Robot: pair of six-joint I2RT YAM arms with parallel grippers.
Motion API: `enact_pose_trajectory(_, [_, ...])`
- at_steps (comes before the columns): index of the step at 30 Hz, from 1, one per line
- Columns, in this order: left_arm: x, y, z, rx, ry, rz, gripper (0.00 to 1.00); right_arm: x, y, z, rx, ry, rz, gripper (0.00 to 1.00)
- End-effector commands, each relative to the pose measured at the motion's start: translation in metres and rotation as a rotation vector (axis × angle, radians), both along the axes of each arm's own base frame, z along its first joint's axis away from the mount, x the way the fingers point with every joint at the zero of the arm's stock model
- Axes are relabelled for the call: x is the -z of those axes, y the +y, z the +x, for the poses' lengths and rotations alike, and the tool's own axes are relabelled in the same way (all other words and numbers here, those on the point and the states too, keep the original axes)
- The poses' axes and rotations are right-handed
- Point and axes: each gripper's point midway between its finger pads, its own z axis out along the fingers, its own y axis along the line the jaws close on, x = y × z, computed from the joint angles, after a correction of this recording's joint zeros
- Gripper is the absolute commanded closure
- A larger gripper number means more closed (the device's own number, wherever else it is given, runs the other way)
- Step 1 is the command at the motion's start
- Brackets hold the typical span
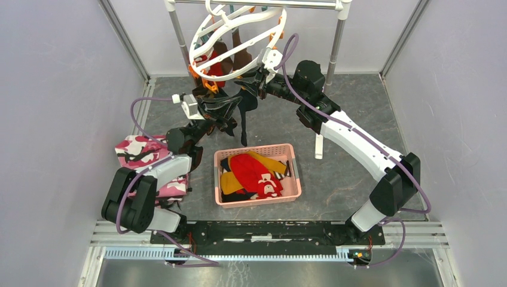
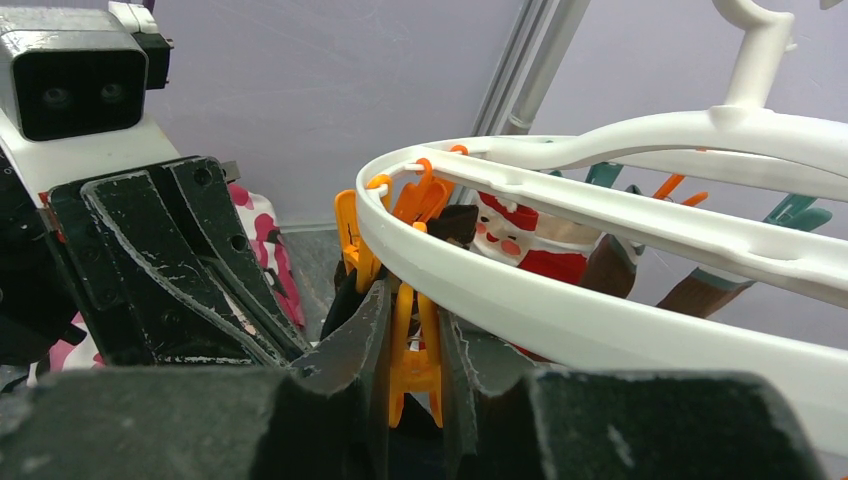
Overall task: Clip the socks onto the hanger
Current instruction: Clamp the sock onto the hanger.
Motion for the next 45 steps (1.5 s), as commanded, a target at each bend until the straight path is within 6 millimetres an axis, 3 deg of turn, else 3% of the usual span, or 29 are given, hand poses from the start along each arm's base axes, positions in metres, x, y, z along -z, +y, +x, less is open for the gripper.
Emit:
enact_pose_trajectory(1, [-0.044, 0.012, -0.030, -0.021, -0.261, -0.064, 0.98, -0.008, 0.000, -0.018, -0.059, -0.012, -0.009, 1.00])
enact_pose_trajectory(22, [-0.047, 0.031, -0.038, -0.111, -0.258, -0.120, 0.98, -0.006, -0.004, -0.005, 0.009, -0.015, -0.028, 1.00])
enact_pose_trajectory(28, [-0.048, 0.024, -0.042, -0.058, -0.252, -0.113, 0.98, -0.009, -0.001, -0.008, -0.010, 0.002, -0.004, 1.00])
enact_pose_trajectory(45, [-0.054, 0.018, -0.026, -0.071, -0.217, -0.171, 0.98, -0.009, 0.003, -0.017, -0.068, 0.024, 0.008, 1.00])
